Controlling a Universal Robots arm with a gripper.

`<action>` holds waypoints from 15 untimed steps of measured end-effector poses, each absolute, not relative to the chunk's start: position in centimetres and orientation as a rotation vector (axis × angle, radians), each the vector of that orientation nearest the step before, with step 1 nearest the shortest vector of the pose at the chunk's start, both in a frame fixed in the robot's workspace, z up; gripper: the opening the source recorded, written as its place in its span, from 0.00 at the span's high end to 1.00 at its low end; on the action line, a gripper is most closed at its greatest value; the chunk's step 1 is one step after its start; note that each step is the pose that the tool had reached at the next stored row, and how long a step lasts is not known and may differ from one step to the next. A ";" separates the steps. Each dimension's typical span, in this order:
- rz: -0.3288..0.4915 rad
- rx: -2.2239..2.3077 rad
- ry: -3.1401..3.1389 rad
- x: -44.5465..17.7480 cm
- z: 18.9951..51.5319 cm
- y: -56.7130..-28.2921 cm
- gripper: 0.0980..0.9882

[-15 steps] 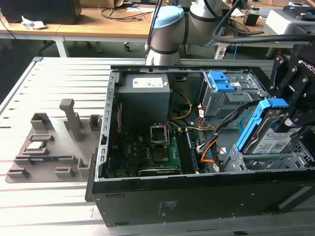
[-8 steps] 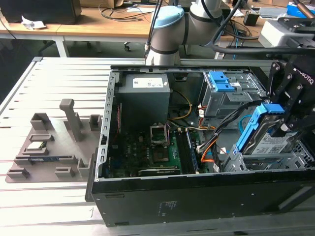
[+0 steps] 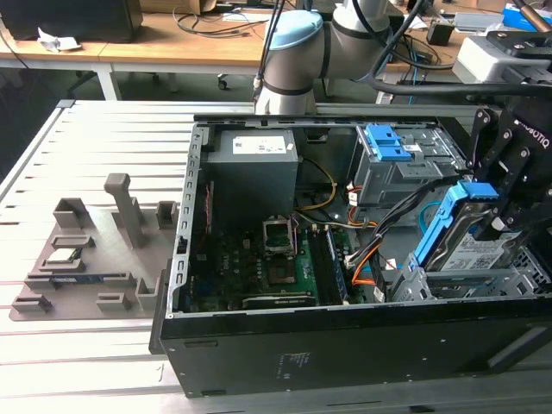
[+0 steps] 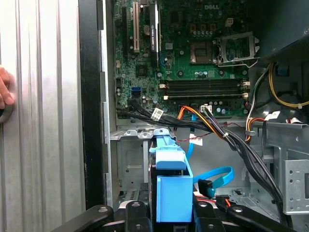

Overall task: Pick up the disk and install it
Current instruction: 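Insert the disk into the insertion slot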

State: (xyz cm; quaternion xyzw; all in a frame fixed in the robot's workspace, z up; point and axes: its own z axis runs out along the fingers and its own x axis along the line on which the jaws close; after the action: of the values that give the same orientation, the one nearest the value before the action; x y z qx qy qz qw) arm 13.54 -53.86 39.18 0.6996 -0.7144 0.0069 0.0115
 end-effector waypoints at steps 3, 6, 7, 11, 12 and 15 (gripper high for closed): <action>0.021 2.182 -2.228 13.5 39.2 -53.9 0.62; 0.021 2.182 -2.228 13.5 39.2 -53.9 0.62; 0.022 2.182 -2.228 13.5 39.2 -53.9 0.63; 0.021 2.182 -2.228 13.5 39.2 -53.9 0.91; 0.021 2.182 -2.228 13.5 39.2 -53.9 0.91; 0.021 2.182 -2.228 13.5 39.2 -53.9 0.99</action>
State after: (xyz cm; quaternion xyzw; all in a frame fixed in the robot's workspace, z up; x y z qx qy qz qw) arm 13.54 -53.86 39.15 0.6996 -0.7144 0.0069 0.0114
